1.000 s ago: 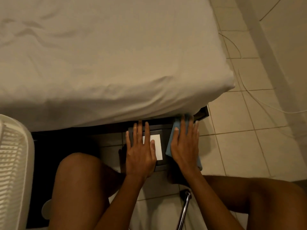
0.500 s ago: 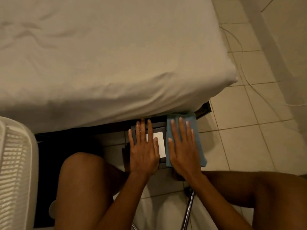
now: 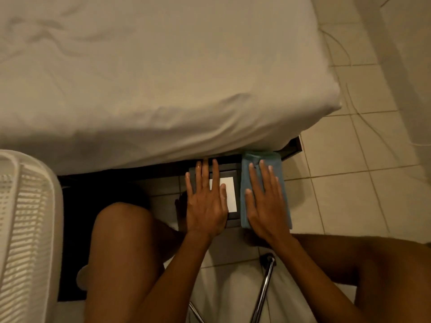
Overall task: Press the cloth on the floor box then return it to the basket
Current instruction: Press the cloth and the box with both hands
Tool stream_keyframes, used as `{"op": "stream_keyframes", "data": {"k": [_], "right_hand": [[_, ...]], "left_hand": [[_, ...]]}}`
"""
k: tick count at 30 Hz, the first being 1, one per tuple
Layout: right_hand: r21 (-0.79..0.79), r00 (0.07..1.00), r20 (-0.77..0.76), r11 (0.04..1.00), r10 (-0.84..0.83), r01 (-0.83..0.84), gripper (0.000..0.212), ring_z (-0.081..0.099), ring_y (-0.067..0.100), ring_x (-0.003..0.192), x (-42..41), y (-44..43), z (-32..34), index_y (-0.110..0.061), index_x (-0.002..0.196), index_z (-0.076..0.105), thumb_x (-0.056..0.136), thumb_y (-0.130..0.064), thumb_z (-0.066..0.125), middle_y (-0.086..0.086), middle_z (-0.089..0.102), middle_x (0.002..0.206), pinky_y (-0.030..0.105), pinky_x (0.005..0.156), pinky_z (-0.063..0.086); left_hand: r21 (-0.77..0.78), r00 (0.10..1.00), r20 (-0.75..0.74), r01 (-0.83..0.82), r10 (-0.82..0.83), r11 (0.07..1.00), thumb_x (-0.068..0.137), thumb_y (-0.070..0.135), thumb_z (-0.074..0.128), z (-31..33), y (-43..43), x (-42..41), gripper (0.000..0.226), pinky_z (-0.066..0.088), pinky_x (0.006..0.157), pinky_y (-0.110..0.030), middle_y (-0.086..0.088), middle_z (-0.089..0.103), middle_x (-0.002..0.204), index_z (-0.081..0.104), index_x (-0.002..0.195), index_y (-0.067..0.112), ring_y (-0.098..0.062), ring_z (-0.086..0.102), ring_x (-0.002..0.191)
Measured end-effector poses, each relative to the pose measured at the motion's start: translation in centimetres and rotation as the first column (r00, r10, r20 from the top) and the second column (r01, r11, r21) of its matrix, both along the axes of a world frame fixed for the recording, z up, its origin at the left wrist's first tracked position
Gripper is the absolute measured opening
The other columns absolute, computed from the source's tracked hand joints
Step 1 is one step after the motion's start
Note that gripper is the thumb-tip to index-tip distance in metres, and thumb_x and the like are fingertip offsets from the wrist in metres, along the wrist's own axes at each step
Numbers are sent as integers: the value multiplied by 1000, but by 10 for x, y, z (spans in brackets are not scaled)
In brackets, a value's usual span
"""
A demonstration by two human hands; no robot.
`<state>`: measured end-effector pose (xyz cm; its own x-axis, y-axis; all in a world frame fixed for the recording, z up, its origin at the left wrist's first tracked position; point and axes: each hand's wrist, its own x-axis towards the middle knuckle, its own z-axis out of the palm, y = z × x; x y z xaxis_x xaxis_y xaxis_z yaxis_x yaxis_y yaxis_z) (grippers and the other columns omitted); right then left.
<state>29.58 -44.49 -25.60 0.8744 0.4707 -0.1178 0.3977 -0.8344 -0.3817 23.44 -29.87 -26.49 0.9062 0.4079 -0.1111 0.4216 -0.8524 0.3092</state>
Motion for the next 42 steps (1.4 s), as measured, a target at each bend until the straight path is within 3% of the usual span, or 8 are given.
{"op": "stream_keyframes", "data": {"k": [3, 9, 14, 20, 25, 32, 36, 42], "right_hand": [[-49, 986, 56, 986, -154, 157, 62, 5, 27, 154, 16, 32, 0, -17, 159, 14, 104, -45, 12, 11, 13, 166, 50, 124, 13], [42, 982, -35, 982, 186, -184, 61, -8, 19, 154, -12, -6, 6, -20, 159, 7, 104, -40, 22, 1, -3, 168, 46, 125, 4], [-44, 995, 30, 995, -93, 94, 62, 0, 24, 155, 20, 25, 3, -22, 159, 8, 103, -48, 11, 8, 6, 167, 49, 125, 8], [-2, 981, -30, 981, 192, -192, 59, -10, 20, 154, -3, -16, 4, -29, 159, 4, 104, -44, 20, -1, -6, 167, 49, 125, 2], [-37, 998, 2, 997, -69, 69, 60, -6, 24, 154, 25, 18, 6, -29, 159, 5, 103, -49, 17, 6, 1, 167, 46, 125, 2], [-5, 954, -66, 955, 294, -295, 59, -14, 18, 153, -6, -31, 13, -29, 159, 3, 105, -43, 22, -2, -10, 167, 48, 125, 1], [95, 998, -55, 995, 22, -17, 58, -10, 18, 154, 2, -10, 11, -29, 159, 7, 104, -44, 20, 0, -2, 168, 43, 125, -4], [-50, 983, 44, 983, -177, 179, 60, -8, 22, 154, 13, 18, -6, -26, 159, 5, 104, -44, 22, 5, -2, 167, 46, 125, -1]], "left_hand": [[18, 1000, -11, 4, -4, 1000, 103, 37, 11, -2, 1, -1, 60, 6, 124, -52, -11, 0, 166, -1, 157, 16, -24, 0, 154], [7, 1000, -17, 5, -5, 1000, 103, 38, 10, 0, 0, 0, 59, 7, 124, -52, -10, -2, 166, -1, 157, 16, -23, -1, 154], [13, 1000, -10, 0, 1, 1000, 103, 37, 13, -1, 1, 0, 59, 5, 125, -50, -9, -2, 166, -2, 157, 18, -21, -2, 154], [8, 1000, -18, 3, -3, 1000, 104, 37, 15, 1, 1, -1, 60, 5, 124, -51, -9, -1, 166, -3, 157, 19, -21, -2, 154], [14, 1000, -5, 0, 0, 1000, 104, 37, 16, 1, 2, 1, 59, 4, 125, -50, -8, 1, 166, -2, 158, 20, -20, -1, 154], [8, 1000, -11, 10, -10, 1000, 103, 38, 15, 2, 2, -1, 60, 6, 124, -51, -9, 0, 166, -3, 157, 19, -21, -2, 154], [16, 1000, -11, 7, -6, 1000, 103, 39, 16, 0, 2, -1, 61, 7, 124, -51, -8, 0, 167, -5, 157, 20, -20, -2, 154], [5, 1000, -12, 6, -6, 1000, 103, 39, 14, 0, 1, -1, 60, 6, 124, -51, -8, -1, 167, -5, 157, 20, -20, -2, 154]]}}
